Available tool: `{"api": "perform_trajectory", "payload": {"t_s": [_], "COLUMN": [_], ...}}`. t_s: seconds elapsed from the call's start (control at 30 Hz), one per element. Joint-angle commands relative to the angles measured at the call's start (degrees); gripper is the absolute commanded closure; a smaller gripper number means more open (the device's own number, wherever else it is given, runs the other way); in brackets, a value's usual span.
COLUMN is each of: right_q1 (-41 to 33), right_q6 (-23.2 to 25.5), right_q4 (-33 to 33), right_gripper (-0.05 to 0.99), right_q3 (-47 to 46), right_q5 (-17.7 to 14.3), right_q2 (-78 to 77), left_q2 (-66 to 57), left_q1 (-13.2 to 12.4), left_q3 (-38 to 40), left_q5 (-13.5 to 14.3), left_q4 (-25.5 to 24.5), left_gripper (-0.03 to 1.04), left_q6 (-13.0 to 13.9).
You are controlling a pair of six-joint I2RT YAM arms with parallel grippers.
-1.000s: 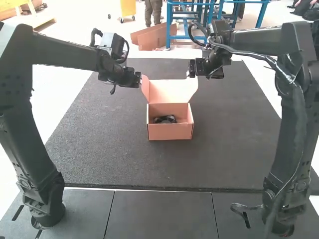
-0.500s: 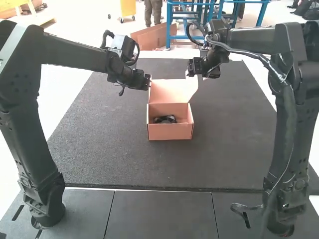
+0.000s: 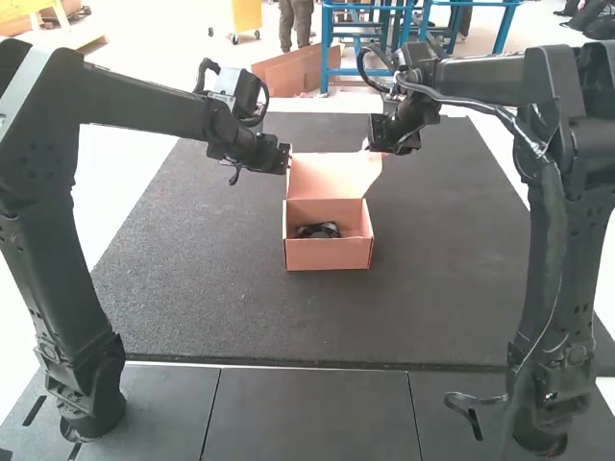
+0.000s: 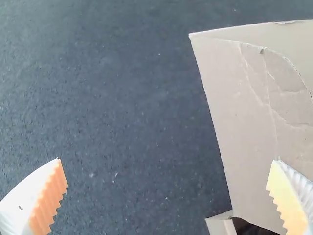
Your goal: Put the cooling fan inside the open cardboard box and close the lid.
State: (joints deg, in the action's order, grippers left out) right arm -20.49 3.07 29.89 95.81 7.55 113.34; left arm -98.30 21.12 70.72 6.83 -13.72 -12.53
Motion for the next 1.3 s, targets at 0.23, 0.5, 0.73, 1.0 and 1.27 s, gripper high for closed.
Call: {"api": "perform_trajectory", "payload": {"t_s": [0.23,0.5,0.73,1.0,1.27], "right_q1": [1.4,1.3,1.2,0.9,0.8], "right_q6": [0.6,0.6,0.3,-0.1,-0.2], "right_q4": [-0.3,-0.3,-0.3,0.9,5.2], "right_gripper": [0.63,0.74,0.91,0.95,0.95], "right_q3": [2.7,2.7,2.6,2.2,2.2], "right_q5": [-0.7,-0.9,-0.3,0.4,1.9], "right_q2": [-0.1,-0.2,-0.2,-0.3,-2.3], "left_q2": [0.2,0.2,0.2,0.2,0.3], "left_q1": [0.2,0.2,0.2,0.2,0.2], "left_q3": [2.0,1.9,2.1,2.1,3.9], "left_q5": [-0.1,-0.1,-0.1,0.0,0.0], "left_q4": [-0.1,-0.2,-0.3,-0.4,-2.6], "left_gripper": [0.04,0.04,0.04,0.04,0.04], "left_q6": [-0.5,-0.5,-0.5,-0.5,-0.3]}}
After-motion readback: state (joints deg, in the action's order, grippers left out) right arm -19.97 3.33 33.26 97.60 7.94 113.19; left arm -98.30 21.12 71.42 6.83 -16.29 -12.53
